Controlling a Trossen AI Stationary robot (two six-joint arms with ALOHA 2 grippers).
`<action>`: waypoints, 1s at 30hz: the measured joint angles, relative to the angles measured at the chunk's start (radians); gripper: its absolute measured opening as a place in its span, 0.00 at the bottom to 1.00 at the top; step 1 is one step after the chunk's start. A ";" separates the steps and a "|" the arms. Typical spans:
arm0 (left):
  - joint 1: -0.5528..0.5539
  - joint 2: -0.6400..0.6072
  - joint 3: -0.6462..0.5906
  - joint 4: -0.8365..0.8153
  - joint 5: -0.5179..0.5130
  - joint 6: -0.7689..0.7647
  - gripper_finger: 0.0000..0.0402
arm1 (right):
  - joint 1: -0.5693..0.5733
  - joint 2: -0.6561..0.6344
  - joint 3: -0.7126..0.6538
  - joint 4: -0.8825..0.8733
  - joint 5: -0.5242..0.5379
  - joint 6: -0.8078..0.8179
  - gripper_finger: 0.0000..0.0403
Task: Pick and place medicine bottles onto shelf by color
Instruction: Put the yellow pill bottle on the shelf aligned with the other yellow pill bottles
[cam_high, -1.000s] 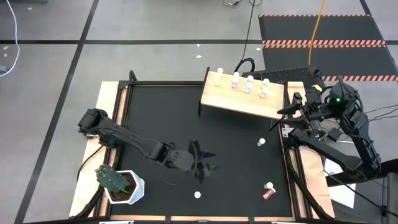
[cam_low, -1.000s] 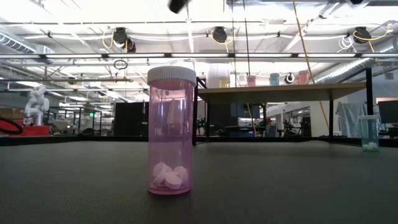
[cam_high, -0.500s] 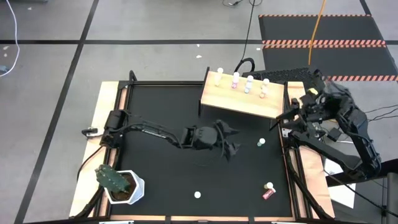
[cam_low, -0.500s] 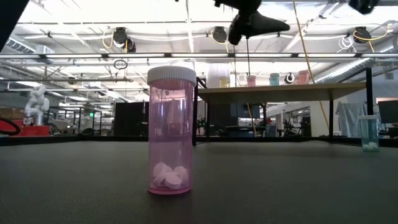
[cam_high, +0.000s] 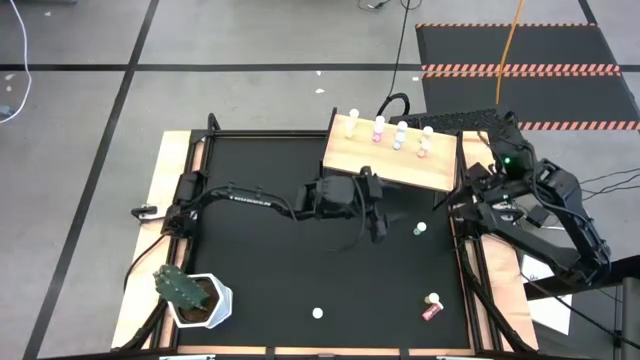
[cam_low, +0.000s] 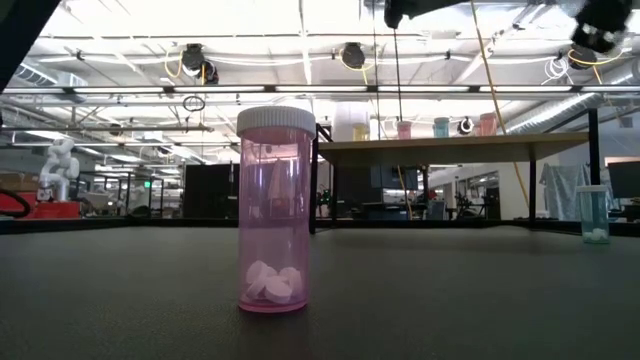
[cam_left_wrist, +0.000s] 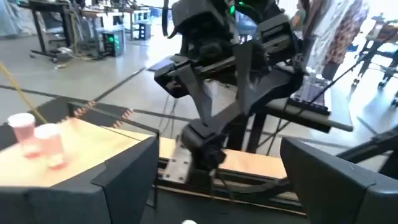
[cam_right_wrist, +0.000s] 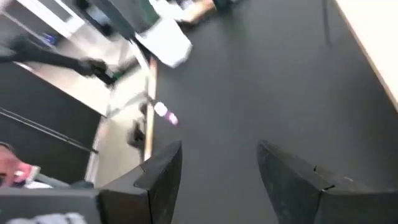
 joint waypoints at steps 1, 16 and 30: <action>0.004 0.001 0.012 -0.013 0.000 0.004 0.84 | 0.006 0.010 0.009 0.047 -0.016 0.022 0.50; -0.022 -0.002 0.130 -0.416 -0.084 -0.149 0.84 | 0.509 0.295 0.117 0.548 0.210 0.242 0.50; -0.059 -0.104 0.134 -0.773 -0.084 -0.094 0.84 | 1.156 0.605 0.089 0.638 0.796 0.433 0.46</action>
